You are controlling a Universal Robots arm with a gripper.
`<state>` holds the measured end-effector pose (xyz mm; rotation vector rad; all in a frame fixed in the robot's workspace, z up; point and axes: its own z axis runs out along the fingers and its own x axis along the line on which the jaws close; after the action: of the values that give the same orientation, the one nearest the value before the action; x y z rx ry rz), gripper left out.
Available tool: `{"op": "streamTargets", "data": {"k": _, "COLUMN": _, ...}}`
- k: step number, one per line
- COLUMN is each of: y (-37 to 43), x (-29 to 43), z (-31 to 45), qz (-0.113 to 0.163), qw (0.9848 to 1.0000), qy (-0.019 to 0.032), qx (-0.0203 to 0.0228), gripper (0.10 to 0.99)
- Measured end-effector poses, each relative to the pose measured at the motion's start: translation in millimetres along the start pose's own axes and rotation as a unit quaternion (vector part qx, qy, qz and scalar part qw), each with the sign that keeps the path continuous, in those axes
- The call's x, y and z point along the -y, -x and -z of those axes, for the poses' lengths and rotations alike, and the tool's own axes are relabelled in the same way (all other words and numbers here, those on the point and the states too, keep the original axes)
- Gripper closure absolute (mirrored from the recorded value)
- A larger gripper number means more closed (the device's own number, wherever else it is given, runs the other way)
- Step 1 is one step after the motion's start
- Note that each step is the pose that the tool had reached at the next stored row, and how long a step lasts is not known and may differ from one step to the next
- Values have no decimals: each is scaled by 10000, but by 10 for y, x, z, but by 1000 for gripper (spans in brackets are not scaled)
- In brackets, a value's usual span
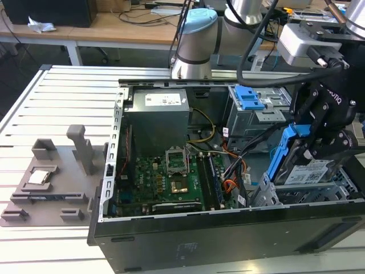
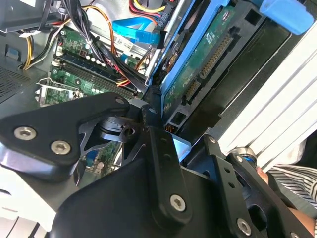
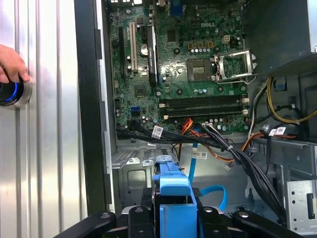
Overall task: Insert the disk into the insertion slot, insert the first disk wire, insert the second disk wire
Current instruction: 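Insert the disk into the insertion slot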
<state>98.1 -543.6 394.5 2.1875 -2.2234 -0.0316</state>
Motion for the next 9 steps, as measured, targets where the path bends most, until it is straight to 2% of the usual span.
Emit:
{"op": "streamTargets", "data": {"k": 3, "y": 1, "x": 0, "z": -3, "qz": 0, "qw": 10000, "qy": 1, "qx": 2, "gripper": 718}}
{"op": "streamTargets", "data": {"k": 4, "y": 0, "x": 0, "z": -3, "qz": 0, "qw": 10000, "qy": 0, "qx": 1, "gripper": 647}}
{"op": "streamTargets", "data": {"k": 7, "y": 0, "x": 0, "z": -5, "qz": 0, "qw": 10000, "qy": 0, "qx": 1, "gripper": 647}}
{"op": "streamTargets", "data": {"k": 8, "y": 0, "x": 0, "z": -6, "qz": 0, "qw": 10000, "qy": 0, "qx": 0, "gripper": 663}}
{"op": "streamTargets", "data": {"k": 9, "y": 0, "x": 0, "z": -6, "qz": 0, "qw": 10000, "qy": 0, "qx": 0, "gripper": 725}}
